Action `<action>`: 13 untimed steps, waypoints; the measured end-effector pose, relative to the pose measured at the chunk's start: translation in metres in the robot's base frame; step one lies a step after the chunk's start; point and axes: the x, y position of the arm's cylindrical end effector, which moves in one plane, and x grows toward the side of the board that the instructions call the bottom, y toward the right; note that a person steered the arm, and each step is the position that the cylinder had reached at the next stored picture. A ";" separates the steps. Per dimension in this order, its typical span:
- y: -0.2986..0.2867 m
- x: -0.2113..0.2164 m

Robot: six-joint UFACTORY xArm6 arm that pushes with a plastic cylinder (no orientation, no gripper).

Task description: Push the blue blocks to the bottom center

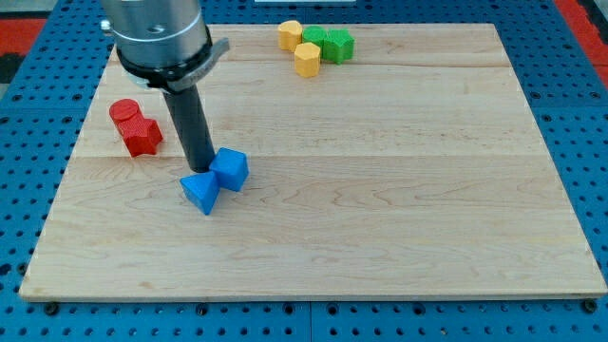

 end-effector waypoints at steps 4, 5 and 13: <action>0.070 -0.021; 0.087 -0.027; 0.078 0.046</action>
